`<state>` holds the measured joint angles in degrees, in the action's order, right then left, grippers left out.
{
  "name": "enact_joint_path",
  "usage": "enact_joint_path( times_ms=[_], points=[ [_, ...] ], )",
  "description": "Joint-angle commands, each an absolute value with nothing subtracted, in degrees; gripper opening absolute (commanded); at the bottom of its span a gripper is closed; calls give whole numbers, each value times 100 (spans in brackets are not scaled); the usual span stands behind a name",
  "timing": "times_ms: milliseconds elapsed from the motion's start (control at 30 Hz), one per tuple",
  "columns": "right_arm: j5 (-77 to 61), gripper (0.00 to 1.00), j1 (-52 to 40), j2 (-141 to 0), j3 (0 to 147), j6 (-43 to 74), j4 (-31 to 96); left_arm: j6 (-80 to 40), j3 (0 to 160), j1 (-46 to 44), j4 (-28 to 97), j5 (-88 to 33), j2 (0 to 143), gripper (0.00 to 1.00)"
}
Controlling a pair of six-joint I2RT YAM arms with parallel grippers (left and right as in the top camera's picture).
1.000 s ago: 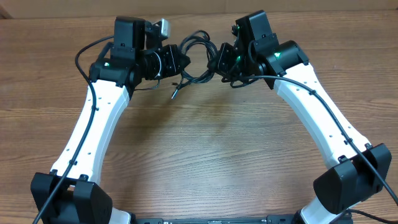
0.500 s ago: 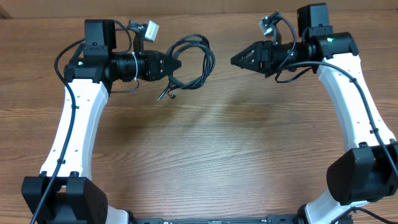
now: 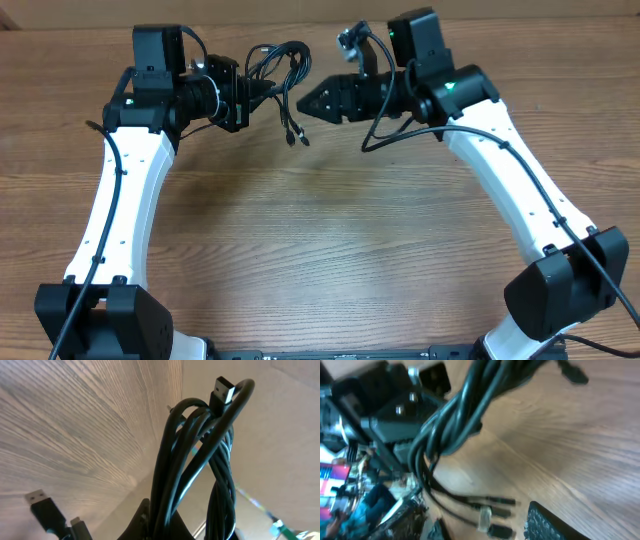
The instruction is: Untangle cables
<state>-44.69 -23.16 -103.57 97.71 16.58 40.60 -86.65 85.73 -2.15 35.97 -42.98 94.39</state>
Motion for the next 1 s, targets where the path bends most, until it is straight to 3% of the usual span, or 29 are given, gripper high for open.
enact_joint_path(
  times_ms=[0,333,500,567,667,967],
  points=[
    [-4097,63,-2462,-10265,9754,2351,3706,-9041,8652,-204,3570,-4351,9288,4],
    [-3684,62,-2869,-10278,9751,2617,3430,-9002,8652,-204,3570,-4331,9288,4],
    [-2674,41,-2947,-10346,9745,2764,3621,-8952,8652,-204,3573,-4353,9288,4],
    [-2434,33,-2928,-10353,9745,2639,3697,-8691,8652,-204,3570,-4362,9288,4],
    [-2027,30,-2912,-10353,9745,2499,3782,-8221,8652,-204,3540,-4521,9288,4],
    [-2132,34,-2862,-10353,9745,2115,3518,-5524,8650,-185,3815,-5382,9288,4]
  ],
)
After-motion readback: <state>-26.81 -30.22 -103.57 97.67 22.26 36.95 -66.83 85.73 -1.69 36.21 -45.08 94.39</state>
